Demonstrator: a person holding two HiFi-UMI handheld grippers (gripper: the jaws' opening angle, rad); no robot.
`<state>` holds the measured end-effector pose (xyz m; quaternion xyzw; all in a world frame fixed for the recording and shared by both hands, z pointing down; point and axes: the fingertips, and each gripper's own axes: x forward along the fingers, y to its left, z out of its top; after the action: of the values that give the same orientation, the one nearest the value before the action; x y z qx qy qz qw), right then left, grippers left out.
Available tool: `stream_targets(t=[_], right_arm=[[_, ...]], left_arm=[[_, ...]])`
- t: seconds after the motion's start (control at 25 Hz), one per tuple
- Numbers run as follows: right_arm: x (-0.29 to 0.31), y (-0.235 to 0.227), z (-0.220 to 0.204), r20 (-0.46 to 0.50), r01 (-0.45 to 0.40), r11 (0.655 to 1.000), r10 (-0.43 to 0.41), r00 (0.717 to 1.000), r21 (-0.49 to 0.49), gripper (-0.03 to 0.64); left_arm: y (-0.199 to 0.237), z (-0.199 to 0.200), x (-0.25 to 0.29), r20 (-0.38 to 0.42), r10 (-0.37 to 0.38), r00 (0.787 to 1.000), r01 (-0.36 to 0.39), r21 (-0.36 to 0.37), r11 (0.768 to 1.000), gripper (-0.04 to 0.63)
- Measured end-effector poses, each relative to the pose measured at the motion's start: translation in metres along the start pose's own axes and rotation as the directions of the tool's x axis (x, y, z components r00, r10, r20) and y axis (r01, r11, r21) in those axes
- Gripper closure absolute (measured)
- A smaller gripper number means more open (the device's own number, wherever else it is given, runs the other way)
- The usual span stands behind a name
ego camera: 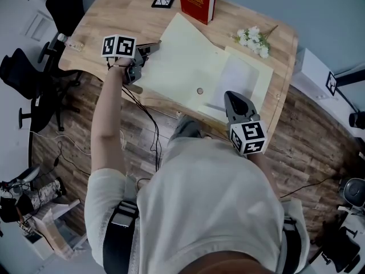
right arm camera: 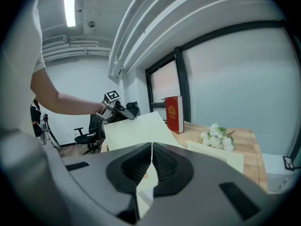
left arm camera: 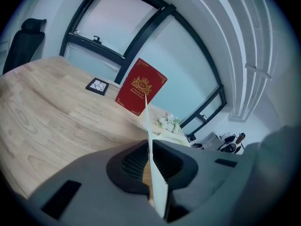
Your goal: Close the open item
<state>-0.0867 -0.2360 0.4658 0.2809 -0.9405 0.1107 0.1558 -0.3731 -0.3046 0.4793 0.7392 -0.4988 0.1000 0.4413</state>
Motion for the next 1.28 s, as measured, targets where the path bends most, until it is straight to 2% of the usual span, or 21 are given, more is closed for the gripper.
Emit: stream_targets(t=[0.2, 0.68, 0.96, 1.28], right_arm=[[-0.005, 0.004, -0.003, 0.004, -0.009, 1.0, 0.009, 1.0, -0.002, 0.597], [-0.016, 0.006, -0.003, 0.025, -0.015, 1.0, 0.015, 1.0, -0.001, 0.597], [-0.025, 0.008, -0.005, 0.029, -0.012, 1.0, 0.012, 1.0, 0.002, 0.597], [-0.041, 0.006, -0.01, 0.033, 0.002, 1.0, -0.002, 0.999, 0.005, 0.597]], left_arm=[[-0.017, 0.004, -0.002, -0.004, 0.009, 1.0, -0.009, 0.044, 0.999, 0.548], [-0.062, 0.011, -0.004, 0.001, -0.005, 1.0, 0.004, 0.09, 0.996, 0.548], [-0.086, 0.014, -0.002, 0.027, -0.056, 0.998, 0.054, 0.057, 0.997, 0.549], [-0.118, 0.012, 0.003, 0.033, -0.103, 0.994, 0.101, 0.059, 0.993, 0.548]])
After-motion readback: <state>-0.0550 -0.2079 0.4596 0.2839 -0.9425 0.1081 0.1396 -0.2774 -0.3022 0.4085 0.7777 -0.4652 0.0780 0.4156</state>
